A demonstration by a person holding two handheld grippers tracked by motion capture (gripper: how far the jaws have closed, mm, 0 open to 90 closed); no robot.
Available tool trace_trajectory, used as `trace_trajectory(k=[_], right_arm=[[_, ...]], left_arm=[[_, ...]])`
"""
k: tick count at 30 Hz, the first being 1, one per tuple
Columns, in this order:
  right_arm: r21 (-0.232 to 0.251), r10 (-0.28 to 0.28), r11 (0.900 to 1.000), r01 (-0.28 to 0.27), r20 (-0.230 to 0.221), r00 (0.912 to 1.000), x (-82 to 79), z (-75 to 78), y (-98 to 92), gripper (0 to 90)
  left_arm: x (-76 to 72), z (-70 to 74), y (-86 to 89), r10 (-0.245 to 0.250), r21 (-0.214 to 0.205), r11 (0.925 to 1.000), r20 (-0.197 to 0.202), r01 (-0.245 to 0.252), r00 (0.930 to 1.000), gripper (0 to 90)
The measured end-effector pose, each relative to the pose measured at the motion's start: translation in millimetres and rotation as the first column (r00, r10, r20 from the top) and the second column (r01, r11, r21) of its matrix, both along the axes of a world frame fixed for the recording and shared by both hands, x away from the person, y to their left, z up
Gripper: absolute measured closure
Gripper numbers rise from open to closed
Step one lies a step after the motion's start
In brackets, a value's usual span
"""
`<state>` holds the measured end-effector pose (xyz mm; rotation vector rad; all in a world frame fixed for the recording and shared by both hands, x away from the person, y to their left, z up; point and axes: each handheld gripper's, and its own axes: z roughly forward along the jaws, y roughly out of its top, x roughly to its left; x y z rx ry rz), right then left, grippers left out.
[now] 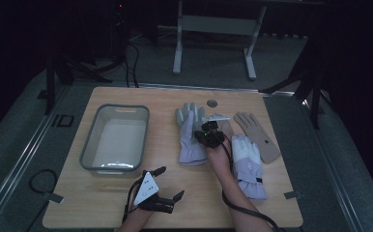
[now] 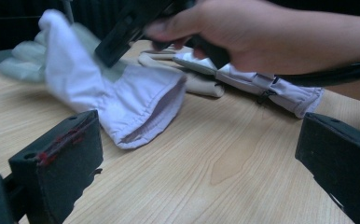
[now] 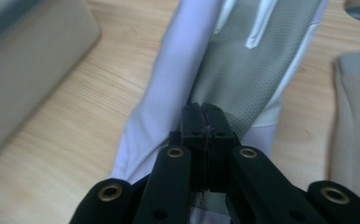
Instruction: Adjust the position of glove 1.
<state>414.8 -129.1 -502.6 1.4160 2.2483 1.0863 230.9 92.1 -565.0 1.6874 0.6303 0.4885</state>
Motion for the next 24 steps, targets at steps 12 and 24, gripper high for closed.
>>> trace_trajectory(k=[12, 24], right_arm=[[0.088, -0.081, 0.9927, 0.082, -0.023, 0.9965, -50.9, 5.3, -31.4, 89.0], [0.036, -0.050, 0.9979, 0.054, -0.107, 0.9930, -43.8, -21.3, -37.0, 88.6]], left_arm=[[-0.3, 0.0, -0.2, 0.002, 0.006, 1.0000, 0.004, -0.002, 1.0000, 0.7], [-0.2, 0.0, -0.3, 0.004, 0.006, 1.0000, 0.003, -0.004, 1.0000, 0.7]])
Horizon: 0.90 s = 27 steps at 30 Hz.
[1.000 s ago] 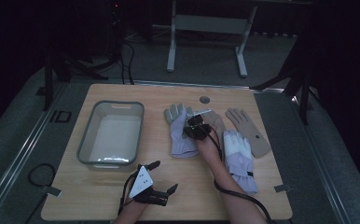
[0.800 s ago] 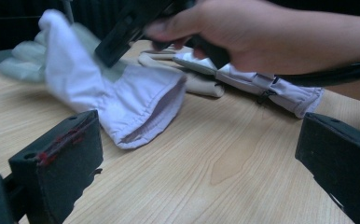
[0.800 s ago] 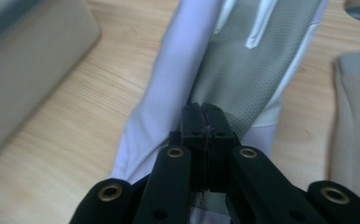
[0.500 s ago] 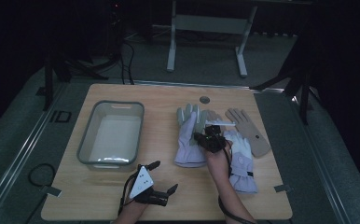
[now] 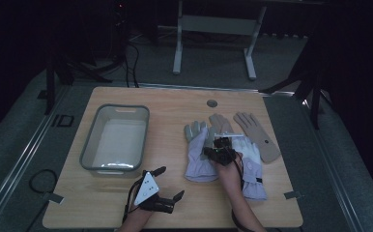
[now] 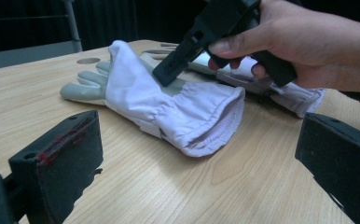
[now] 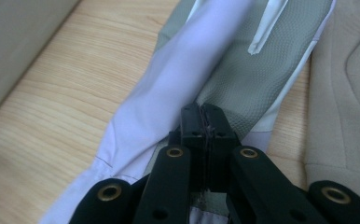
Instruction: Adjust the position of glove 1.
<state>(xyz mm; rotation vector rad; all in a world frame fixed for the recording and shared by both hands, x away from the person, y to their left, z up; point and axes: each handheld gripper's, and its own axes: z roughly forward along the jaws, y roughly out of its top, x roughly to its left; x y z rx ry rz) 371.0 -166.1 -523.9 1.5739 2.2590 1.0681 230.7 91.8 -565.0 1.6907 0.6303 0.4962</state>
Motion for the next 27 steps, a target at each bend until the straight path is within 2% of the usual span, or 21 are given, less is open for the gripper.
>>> trace_trajectory(k=[5, 6, 11, 12, 14, 17, 18, 19, 20, 25, 26, 27], right_arm=[[-0.017, 0.007, 0.9998, -0.007, -0.007, 0.9999, 3.9, -5.0, 2.3, 87.9], [-0.032, 0.028, 0.9991, -0.028, -0.011, 0.9996, 7.1, -7.6, 3.7, 86.3], [-0.046, 0.040, 0.9981, -0.041, -0.014, 0.9991, 12.0, -9.5, 4.5, 82.2], [-0.061, 0.050, 0.9969, -0.050, -0.002, 0.9987, 13.9, -9.0, 5.5, 79.8], [-0.065, 0.060, 0.9961, -0.060, -0.004, 0.9982, 15.4, -8.7, 5.6, 78.6], [-0.071, 0.069, 0.9951, -0.069, -0.006, 0.9976, 18.7, -6.8, 5.4, 72.0], [-0.090, 0.080, 0.9929, -0.078, 0.015, 0.9967, 19.1, -6.1, 5.5, 66.2], [-0.090, 0.080, 0.9929, -0.078, 0.015, 0.9967, 19.1, -6.1, 5.5, 66.2], [-0.091, 0.084, 0.9924, -0.082, 0.016, 0.9963, 18.0, -3.2, 5.1, 61.5], [-0.085, 0.093, 0.9923, -0.090, 0.031, 0.9952, 12.9, 7.9, 0.7, 58.0], [-0.088, 0.116, 0.9897, -0.112, 0.038, 0.9925, 9.9, 14.9, -2.3, 58.0], [-0.088, 0.116, 0.9897, -0.112, 0.038, 0.9925, 9.9, 14.9, -2.3, 58.0]], left_arm=[[-0.1, 0.0, -0.1, -0.001, 0.000, 1.0000, 0.000, 0.001, 1.0000, 0.7], [-0.1, 0.0, -0.1, -0.001, 0.001, 1.0000, 0.001, 0.001, 1.0000, 0.7], [-0.1, 0.0, -0.1, -0.001, 0.002, 1.0000, 0.001, 0.001, 1.0000, 0.7], [0.0, 0.0, -0.1, 0.000, 0.001, 1.0000, 0.000, 0.000, 1.0000, 0.7], [0.0, 0.1, -0.1, 0.000, 0.001, 1.0000, 0.000, 0.000, 1.0000, 0.7], [0.0, 0.1, -0.1, 0.000, 0.002, 1.0000, -0.001, 0.000, 1.0000, 0.7], [0.1, 0.1, -0.1, 0.000, 0.001, 1.0000, -0.002, 0.000, 1.0000, 0.7], [0.1, 0.1, -0.1, 0.000, 0.001, 1.0000, -0.002, 0.000, 1.0000, 0.7], [0.0, 0.1, -0.1, 0.000, 0.001, 1.0000, -0.002, 0.000, 1.0000, 0.7], [0.0, 0.1, -0.1, -0.001, 0.003, 1.0000, 0.000, 0.001, 1.0000, 0.7], [0.0, 0.1, -0.1, -0.001, 0.002, 1.0000, 0.000, 0.001, 1.0000, 0.7], [-0.1, 0.1, -0.1, -0.001, 0.002, 1.0000, 0.000, 0.001, 1.0000, 0.7]])
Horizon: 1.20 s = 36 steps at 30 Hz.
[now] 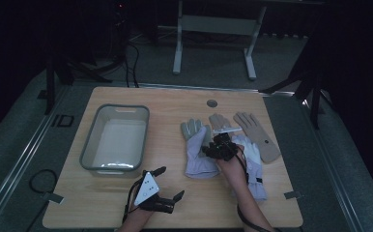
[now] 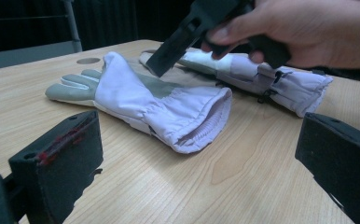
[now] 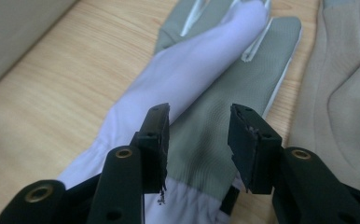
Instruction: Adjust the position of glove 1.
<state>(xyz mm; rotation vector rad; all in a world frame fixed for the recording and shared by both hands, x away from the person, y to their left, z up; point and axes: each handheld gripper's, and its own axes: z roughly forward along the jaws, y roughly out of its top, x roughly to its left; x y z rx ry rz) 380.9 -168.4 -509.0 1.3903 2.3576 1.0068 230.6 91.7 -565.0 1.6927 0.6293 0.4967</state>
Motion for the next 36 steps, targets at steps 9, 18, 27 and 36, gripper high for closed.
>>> trace_trajectory(k=[9, 18, 27, 36], right_arm=[[0.004, 0.082, 0.9966, -0.082, 0.055, 0.9951, -15.5, 22.6, -30.1, 55.1], [-0.035, 0.088, 0.9957, -0.085, 0.067, 0.9939, -30.8, 26.7, -65.2, 50.3], [-0.077, 0.078, 0.9945, -0.071, 0.084, 0.9934, -45.5, 31.4, -104.9, 46.9], [-0.088, 0.068, 0.9941, -0.064, 0.046, 0.9966, -56.6, 17.4, -143.8, 47.3]], left_arm=[[0.1, 0.0, -0.1, 0.002, -0.002, 1.0000, -0.003, -0.002, 1.0000, 0.7], [0.1, 0.0, -0.2, 0.003, 0.000, 1.0000, -0.001, -0.003, 1.0000, 0.7], [0.0, 0.0, -0.2, 0.004, 0.000, 1.0000, 0.000, -0.004, 1.0000, 0.7], [0.1, 0.0, -0.2, 0.007, -0.001, 1.0000, -0.002, -0.007, 1.0000, 0.7]])
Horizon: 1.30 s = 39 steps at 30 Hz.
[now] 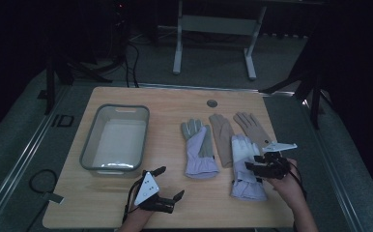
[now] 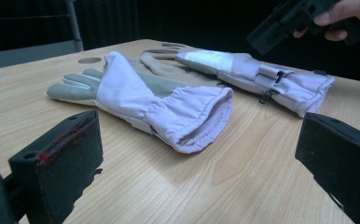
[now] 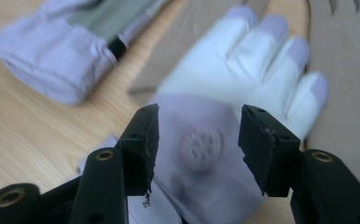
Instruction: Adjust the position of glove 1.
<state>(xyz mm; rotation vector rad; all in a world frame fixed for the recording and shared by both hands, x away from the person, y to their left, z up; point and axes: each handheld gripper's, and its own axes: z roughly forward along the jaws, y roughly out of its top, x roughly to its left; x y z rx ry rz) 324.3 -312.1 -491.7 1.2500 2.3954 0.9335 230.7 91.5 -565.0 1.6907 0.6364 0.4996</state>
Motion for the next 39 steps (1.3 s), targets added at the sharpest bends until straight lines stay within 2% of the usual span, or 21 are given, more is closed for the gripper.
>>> trace_trajectory(k=[4, 6, 7, 8, 10, 14, 18, 20, 21, 25, 30, 34, 36, 38, 39], right_arm=[[-0.023, 0.007, 0.9997, -0.007, -0.016, 0.9999, -2.3, -8.7, -3.5, 48.3], [-0.046, -0.001, 0.9990, 0.000, -0.024, 0.9997, -0.9, -14.5, -4.1, 48.3], [-0.071, 0.000, 0.9975, -0.002, -0.040, 0.9992, 1.4, -22.5, -3.9, 49.0], [-0.071, 0.000, 0.9975, -0.002, -0.040, 0.9992, 1.4, -22.5, -3.9, 49.0], [-0.088, 0.010, 0.9960, -0.015, -0.063, 0.9980, 2.3, -29.1, -2.6, 53.8], [-0.070, 0.026, 0.9970, -0.031, -0.077, 0.9967, 3.7, -36.1, -2.8, 60.5], [-0.064, 0.004, 0.9979, -0.009, -0.076, 0.9971, 1.9, -37.8, -1.1, 64.6], [-0.064, 0.000, 0.9979, -0.005, -0.071, 0.9975, 0.6, -37.5, -0.3, 69.7], [-0.064, 0.002, 0.9980, -0.006, -0.061, 0.9982, -0.5, -35.5, -0.1, 73.5], [-0.038, -0.007, 0.9993, 0.004, -0.062, 0.9981, -2.8, -28.9, -4.2, 78.0], [-0.006, -0.011, 0.9999, 0.010, -0.063, 0.9979, -5.8, -19.3, -10.6, 79.4], [0.043, 0.010, 0.9991, -0.008, -0.056, 0.9984, -9.2, -3.3, -17.8, 79.5], [0.056, 0.013, 0.9983, -0.011, -0.041, 0.9991, -9.3, 6.5, -20.5, 79.4], [0.057, 0.011, 0.9983, -0.010, -0.007, 0.9999, -6.8, 21.7, -22.4, 79.4], [0.057, 0.011, 0.9983, -0.010, -0.007, 0.9999, -6.8, 21.7, -22.4, 79.4]], left_arm=[[0.0, 0.0, 0.0, 0.001, 0.000, 1.0000, -0.001, -0.001, 1.0000, 0.7], [0.1, 0.0, 0.1, 0.001, 0.000, 1.0000, -0.001, -0.001, 1.0000, 0.7], [0.1, 0.0, 0.1, 0.001, 0.000, 1.0000, -0.001, -0.001, 1.0000, 0.7], [0.1, 0.0, 0.1, 0.001, 0.000, 1.0000, -0.001, -0.001, 1.0000, 0.7], [0.0, 0.0, 0.0, 0.002, -0.001, 1.0000, 0.000, -0.002, 1.0000, 0.7], [-0.2, -0.1, 0.0, 0.004, 0.000, 1.0000, 0.001, -0.004, 1.0000, 0.7], [-0.3, -0.1, -0.1, 0.004, 0.000, 1.0000, 0.002, -0.004, 1.0000, 0.7], [-0.2, -0.1, -0.1, 0.004, 0.000, 1.0000, 0.001, -0.004, 1.0000, 0.7], [-0.2, 0.0, -0.1, 0.005, 0.000, 1.0000, 0.001, -0.005, 1.0000, 0.7], [-0.2, 0.0, -0.2, 0.005, 0.000, 1.0000, 0.001, -0.005, 1.0000, 0.7], [-0.2, 0.0, -0.2, 0.005, 0.000, 1.0000, 0.001, -0.005, 1.0000, 0.7], [-0.3, 0.0, -0.3, 0.004, 0.001, 1.0000, 0.001, -0.004, 1.0000, 0.7], [-0.3, 0.0, -0.3, 0.004, 0.003, 1.0000, 0.002, -0.004, 1.0000, 0.7], [-0.4, 0.1, -0.4, 0.004, 0.005, 1.0000, 0.002, -0.004, 1.0000, 0.7], [-0.4, 0.0, -0.5, 0.004, 0.004, 1.0000, 0.002, -0.004, 1.0000, 0.7]])
